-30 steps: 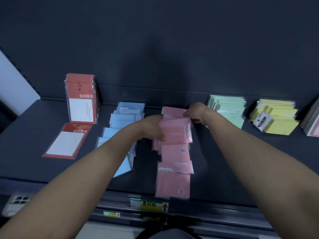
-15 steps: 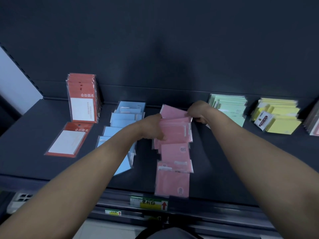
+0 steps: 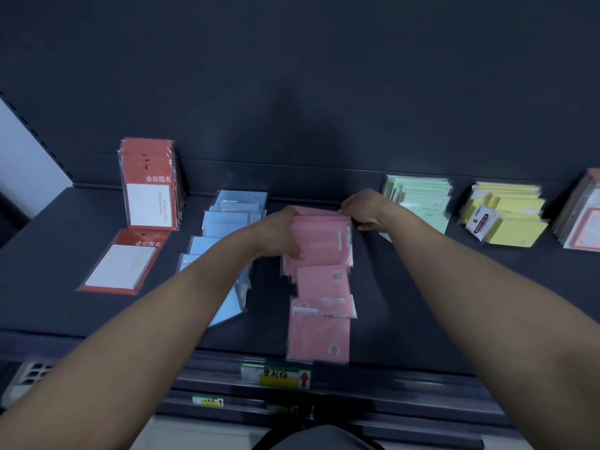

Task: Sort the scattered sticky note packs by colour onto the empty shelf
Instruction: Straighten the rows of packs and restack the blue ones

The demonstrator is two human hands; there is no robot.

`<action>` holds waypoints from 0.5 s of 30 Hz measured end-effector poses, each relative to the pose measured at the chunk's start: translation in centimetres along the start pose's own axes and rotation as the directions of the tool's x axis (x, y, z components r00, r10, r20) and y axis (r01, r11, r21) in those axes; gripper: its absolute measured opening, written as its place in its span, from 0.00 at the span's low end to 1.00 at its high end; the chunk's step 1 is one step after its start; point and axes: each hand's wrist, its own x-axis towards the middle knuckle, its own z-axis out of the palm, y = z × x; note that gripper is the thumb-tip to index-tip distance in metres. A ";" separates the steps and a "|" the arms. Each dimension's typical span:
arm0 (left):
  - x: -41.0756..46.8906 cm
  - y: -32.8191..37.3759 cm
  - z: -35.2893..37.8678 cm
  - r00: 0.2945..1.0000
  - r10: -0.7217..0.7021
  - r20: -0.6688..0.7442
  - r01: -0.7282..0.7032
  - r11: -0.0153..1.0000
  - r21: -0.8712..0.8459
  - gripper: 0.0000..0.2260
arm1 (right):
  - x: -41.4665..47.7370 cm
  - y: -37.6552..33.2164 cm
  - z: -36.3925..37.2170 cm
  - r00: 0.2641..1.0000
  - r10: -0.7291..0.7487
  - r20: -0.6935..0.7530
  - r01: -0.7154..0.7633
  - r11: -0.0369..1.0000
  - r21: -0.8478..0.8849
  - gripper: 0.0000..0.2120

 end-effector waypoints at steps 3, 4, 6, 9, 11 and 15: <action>-0.4 -0.2 0.2 1.000 0.019 -0.011 -0.019 1.000 -0.017 0.26 | 0.5 0.4 0.4 1.000 0.020 -0.007 -0.019 1.000 0.022 0.08; -0.5 -0.3 0.2 1.000 0.018 -0.015 -0.018 1.000 -0.015 0.25 | 0.6 0.5 0.6 1.000 0.015 -0.005 -0.015 1.000 0.022 0.11; -0.7 -0.5 0.3 1.000 0.011 -0.018 -0.011 1.000 0.000 0.26 | 0.8 0.5 0.9 1.000 -0.004 -0.001 0.004 1.000 0.001 0.16; -0.7 -0.5 0.3 1.000 0.001 -0.025 -0.001 1.000 0.029 0.26 | 0.8 0.4 1.1 1.000 0.010 0.025 -0.006 0.991 -0.134 0.15; -0.7 -0.5 0.4 1.000 0.000 -0.031 0.001 0.999 0.037 0.25 | 0.5 0.2 1.1 0.997 0.061 0.052 -0.043 0.953 -0.299 0.11; -0.5 -0.6 0.4 0.999 0.008 -0.032 -0.007 0.999 0.036 0.23 | 0.7 0.0 0.2 0.995 0.066 0.068 -0.046 0.964 -0.262 0.08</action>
